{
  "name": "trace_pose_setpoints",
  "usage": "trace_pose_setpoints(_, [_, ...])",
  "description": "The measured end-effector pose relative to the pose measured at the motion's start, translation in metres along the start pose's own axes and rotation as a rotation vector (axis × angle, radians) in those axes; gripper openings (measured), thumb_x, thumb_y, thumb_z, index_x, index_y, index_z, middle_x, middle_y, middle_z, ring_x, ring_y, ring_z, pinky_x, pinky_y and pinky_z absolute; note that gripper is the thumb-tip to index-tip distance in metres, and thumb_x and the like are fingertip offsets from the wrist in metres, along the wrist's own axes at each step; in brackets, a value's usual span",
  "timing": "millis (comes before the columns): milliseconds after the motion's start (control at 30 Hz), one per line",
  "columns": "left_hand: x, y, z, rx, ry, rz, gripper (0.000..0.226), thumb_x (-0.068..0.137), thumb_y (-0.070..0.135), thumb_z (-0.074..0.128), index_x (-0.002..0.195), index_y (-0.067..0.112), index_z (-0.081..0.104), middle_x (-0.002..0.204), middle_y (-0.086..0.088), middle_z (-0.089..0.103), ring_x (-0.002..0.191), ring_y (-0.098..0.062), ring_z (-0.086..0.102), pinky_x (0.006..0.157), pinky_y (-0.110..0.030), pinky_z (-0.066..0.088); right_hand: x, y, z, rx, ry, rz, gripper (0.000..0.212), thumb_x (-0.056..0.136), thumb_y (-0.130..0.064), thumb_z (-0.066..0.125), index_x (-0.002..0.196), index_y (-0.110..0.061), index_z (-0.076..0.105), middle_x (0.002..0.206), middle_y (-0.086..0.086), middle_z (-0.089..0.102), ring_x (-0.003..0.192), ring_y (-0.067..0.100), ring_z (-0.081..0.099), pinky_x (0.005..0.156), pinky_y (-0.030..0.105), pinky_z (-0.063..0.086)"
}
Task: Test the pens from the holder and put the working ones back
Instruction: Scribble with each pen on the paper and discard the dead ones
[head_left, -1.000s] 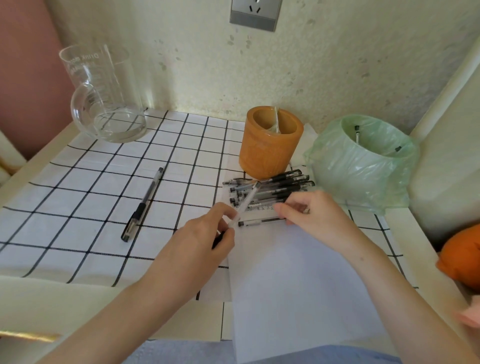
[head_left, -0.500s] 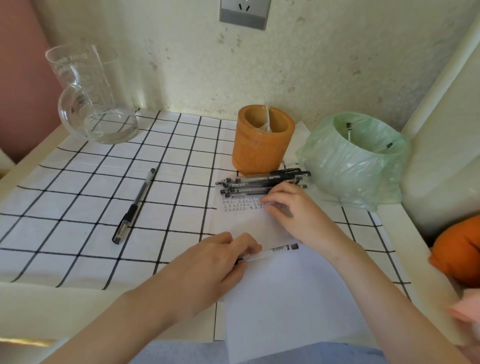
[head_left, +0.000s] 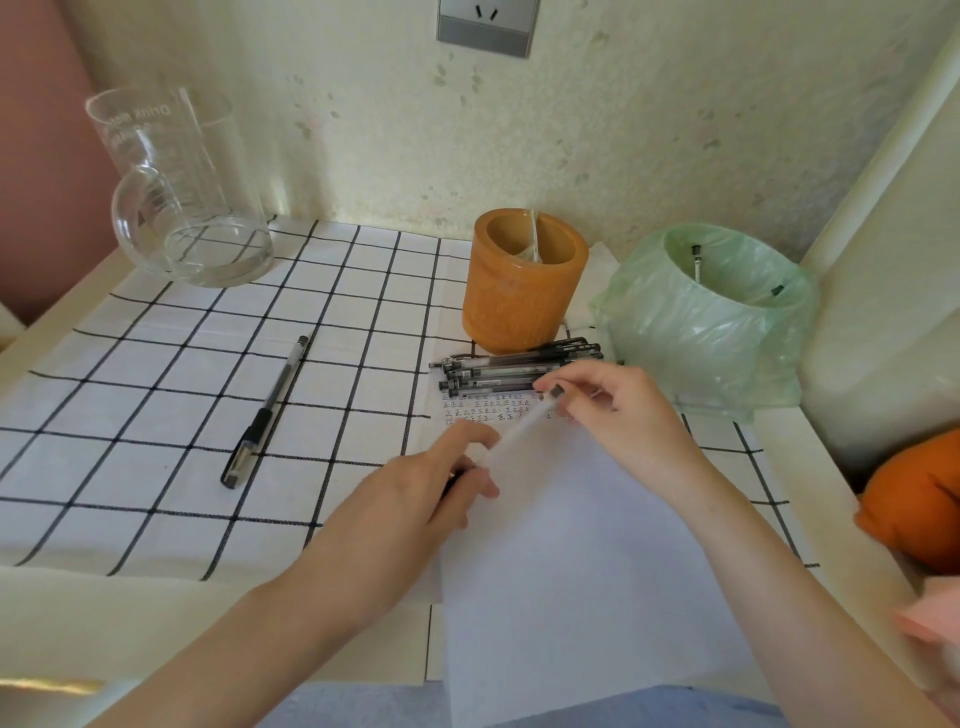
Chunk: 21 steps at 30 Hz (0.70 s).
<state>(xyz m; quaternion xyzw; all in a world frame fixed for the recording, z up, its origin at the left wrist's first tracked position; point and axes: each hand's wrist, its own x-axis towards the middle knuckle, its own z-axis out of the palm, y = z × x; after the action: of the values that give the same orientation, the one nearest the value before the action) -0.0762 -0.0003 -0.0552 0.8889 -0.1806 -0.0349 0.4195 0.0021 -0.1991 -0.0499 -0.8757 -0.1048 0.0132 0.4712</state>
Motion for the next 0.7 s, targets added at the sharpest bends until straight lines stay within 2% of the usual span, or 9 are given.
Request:
trace_pose_setpoints(33, [0.002, 0.001, -0.001, -0.073, 0.025, -0.019, 0.018, 0.095, 0.031, 0.039, 0.102, 0.047, 0.038, 0.085, 0.019, 0.066, 0.07, -0.005, 0.06, 0.067, -0.023, 0.05, -0.001, -0.003, -0.003, 0.119, -0.021, 0.056, 0.023, 0.093, -0.007, 0.053, 0.091, -0.023, 0.069, 0.074, -0.011, 0.067, 0.066, 0.009, 0.058, 0.066, 0.027, 0.049])
trace_pose_setpoints(100, [0.004, 0.004, -0.003, -0.187, 0.083, -0.056, 0.021, 0.094, 0.028, 0.043, 0.103, 0.048, 0.045, 0.076, 0.012, 0.064, 0.057, -0.007, 0.057, 0.058, -0.021, 0.05, -0.007, -0.01, -0.007, 0.302, -0.218, 0.121, 0.029, 0.091, 0.0, 0.05, 0.105, -0.02, 0.065, 0.073, -0.004, 0.065, 0.06, 0.014, 0.053, 0.057, 0.031, 0.047])
trace_pose_setpoints(167, [0.004, 0.005, -0.001, -0.195, 0.123, -0.083, 0.019, 0.093, 0.031, 0.045, 0.097, 0.049, 0.048, 0.069, 0.01, 0.06, 0.048, -0.006, 0.047, 0.049, -0.014, 0.039, -0.016, -0.016, -0.006, 0.396, -0.459, 0.093, 0.033, 0.088, -0.005, 0.054, 0.117, -0.019, 0.062, 0.074, 0.0, 0.059, 0.06, 0.017, 0.05, 0.057, 0.029, 0.046])
trace_pose_setpoints(200, [0.004, 0.006, 0.001, -0.191, 0.132, -0.099, 0.015, 0.092, 0.032, 0.045, 0.093, 0.046, 0.049, 0.067, 0.01, 0.059, 0.048, -0.006, 0.045, 0.048, -0.013, 0.036, -0.019, -0.019, -0.004, 0.449, -0.51, 0.063, 0.033, 0.087, -0.012, 0.057, 0.119, -0.02, 0.062, 0.073, 0.001, 0.055, 0.061, 0.017, 0.049, 0.057, 0.028, 0.045])
trace_pose_setpoints(267, [0.004, 0.008, 0.003, -0.223, 0.128, -0.149, 0.009, 0.092, 0.035, 0.045, 0.089, 0.037, 0.053, 0.068, 0.013, 0.06, 0.053, -0.007, 0.046, 0.051, -0.014, 0.037, -0.022, -0.022, 0.002, 0.542, -0.443, 0.04, 0.026, 0.089, -0.025, 0.061, 0.114, -0.02, 0.067, 0.071, 0.002, 0.052, 0.059, 0.016, 0.047, 0.057, 0.026, 0.045])
trace_pose_setpoints(400, [0.003, 0.008, 0.003, -0.266, 0.078, -0.186, 0.018, 0.095, 0.029, 0.042, 0.09, 0.031, 0.059, 0.074, 0.017, 0.06, 0.066, -0.002, 0.051, 0.062, -0.014, 0.041, -0.022, -0.019, 0.006, 0.575, -0.252, 0.047, 0.022, 0.088, -0.028, 0.058, 0.094, -0.012, 0.072, 0.068, 0.0, 0.059, 0.057, 0.018, 0.052, 0.056, 0.024, 0.045])
trace_pose_setpoints(567, [0.003, 0.008, 0.003, -0.244, 0.092, -0.176, 0.018, 0.094, 0.034, 0.041, 0.088, 0.035, 0.058, 0.062, 0.013, 0.051, 0.055, -0.009, 0.042, 0.055, -0.019, 0.036, -0.024, -0.02, 0.009, 0.654, -0.216, 0.041, 0.021, 0.088, -0.025, 0.057, 0.09, -0.008, 0.07, 0.068, 0.005, 0.06, 0.059, 0.019, 0.054, 0.052, 0.026, 0.045])
trace_pose_setpoints(633, [0.003, 0.011, 0.002, -0.236, 0.111, -0.168, 0.018, 0.093, 0.036, 0.041, 0.088, 0.035, 0.058, 0.068, 0.009, 0.057, 0.062, -0.02, 0.047, 0.058, -0.023, 0.038, -0.024, -0.021, 0.008, 0.666, -0.219, 0.053, 0.018, 0.085, -0.025, 0.058, 0.089, -0.01, 0.068, 0.066, 0.005, 0.058, 0.056, 0.019, 0.052, 0.051, 0.026, 0.044])
trace_pose_setpoints(700, [0.004, 0.013, 0.001, -0.251, 0.132, -0.167, 0.019, 0.091, 0.039, 0.041, 0.089, 0.037, 0.06, 0.079, 0.004, 0.063, 0.073, -0.019, 0.053, 0.067, -0.026, 0.041, -0.027, -0.023, 0.009, 0.643, -0.261, 0.054, 0.011, 0.083, -0.022, 0.064, 0.088, -0.013, 0.062, 0.06, 0.002, 0.055, 0.05, 0.016, 0.049, 0.052, 0.027, 0.042])
